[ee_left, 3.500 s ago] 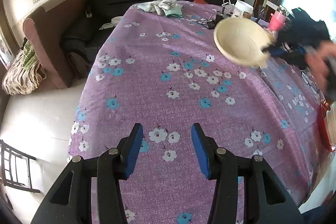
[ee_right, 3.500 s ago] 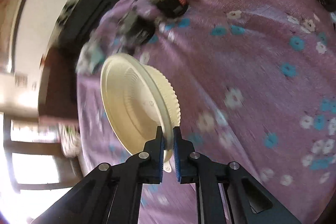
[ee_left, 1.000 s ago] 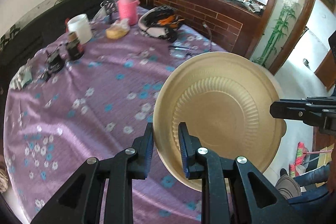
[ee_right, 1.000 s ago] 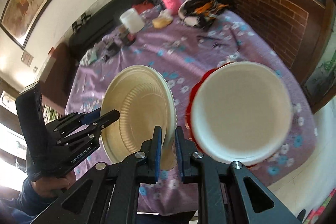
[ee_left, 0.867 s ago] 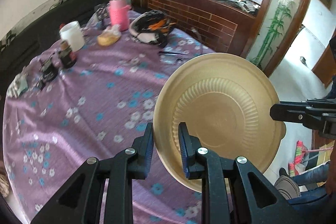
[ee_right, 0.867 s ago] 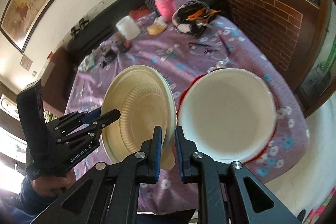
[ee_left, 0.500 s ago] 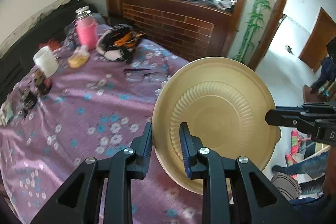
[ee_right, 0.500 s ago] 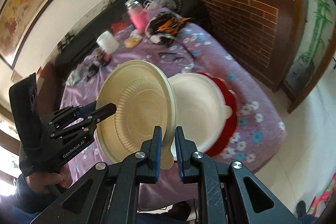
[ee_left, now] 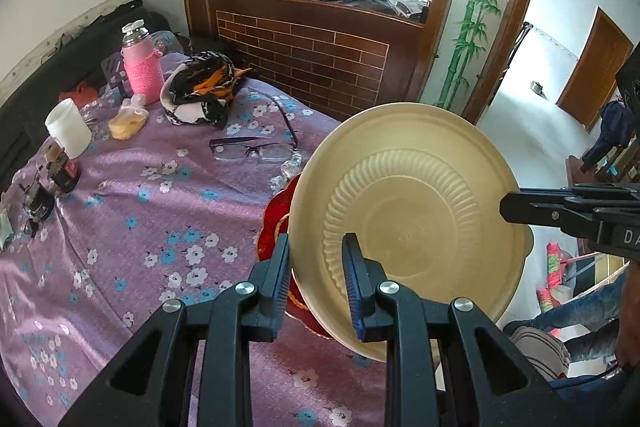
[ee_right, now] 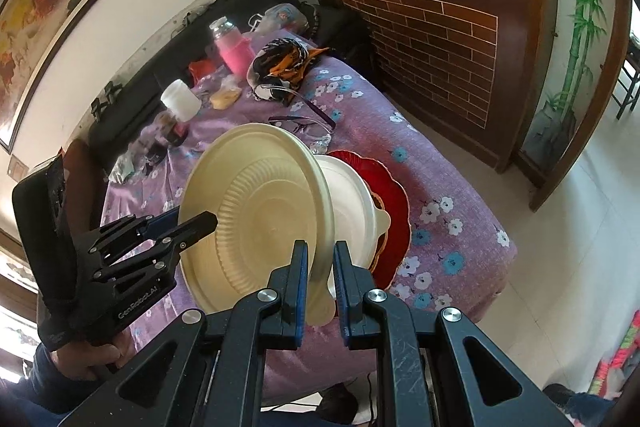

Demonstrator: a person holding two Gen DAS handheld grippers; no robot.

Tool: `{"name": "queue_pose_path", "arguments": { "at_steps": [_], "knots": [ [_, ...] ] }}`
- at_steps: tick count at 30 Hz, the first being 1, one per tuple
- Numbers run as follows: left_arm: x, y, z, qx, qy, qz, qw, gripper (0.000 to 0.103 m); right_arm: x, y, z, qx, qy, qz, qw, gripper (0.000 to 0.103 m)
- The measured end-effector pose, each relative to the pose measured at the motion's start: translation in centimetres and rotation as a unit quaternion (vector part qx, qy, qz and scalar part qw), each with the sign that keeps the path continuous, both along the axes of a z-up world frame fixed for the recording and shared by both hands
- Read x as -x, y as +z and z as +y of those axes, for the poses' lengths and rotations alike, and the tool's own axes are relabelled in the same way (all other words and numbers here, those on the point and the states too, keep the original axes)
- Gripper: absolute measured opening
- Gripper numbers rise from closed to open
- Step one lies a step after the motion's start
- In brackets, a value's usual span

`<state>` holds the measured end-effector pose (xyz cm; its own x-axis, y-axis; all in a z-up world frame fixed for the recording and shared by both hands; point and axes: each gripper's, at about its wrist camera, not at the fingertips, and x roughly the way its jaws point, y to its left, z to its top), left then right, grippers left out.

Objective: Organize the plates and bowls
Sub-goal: 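Lower the beige bowl into the white bowl on the stack with the right gripper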

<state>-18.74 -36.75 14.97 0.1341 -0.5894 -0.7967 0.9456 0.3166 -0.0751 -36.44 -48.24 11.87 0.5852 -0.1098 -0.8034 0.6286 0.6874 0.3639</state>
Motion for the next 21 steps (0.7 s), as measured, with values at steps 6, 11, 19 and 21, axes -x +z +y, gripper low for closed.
{"name": "queue_pose_path", "arguments": {
  "at_steps": [6,11,19,21],
  "knots": [
    [-0.5,-0.2,0.4,-0.008,0.010,-0.009,0.9999,0.023,-1.3,0.0,-0.2,0.006,0.016,-0.003,1.000,0.014],
    [-1.0,-1.2,0.3,-0.021,0.023,-0.009,0.9995,0.023,-2.4,-0.4,-1.0,-0.001,0.027,0.001,1.000,0.014],
    [-0.4,-2.7,-1.0,-0.044,0.016,-0.005,0.9989,0.023,-2.7,-2.0,-2.5,-0.017,0.033,0.013,0.999,0.014],
    [-0.1,-2.9,-1.4,-0.048,0.013,-0.008,0.9987,0.023,-2.6,-2.6,-3.1,-0.020,0.029,0.022,0.999,0.014]
  ]
}}
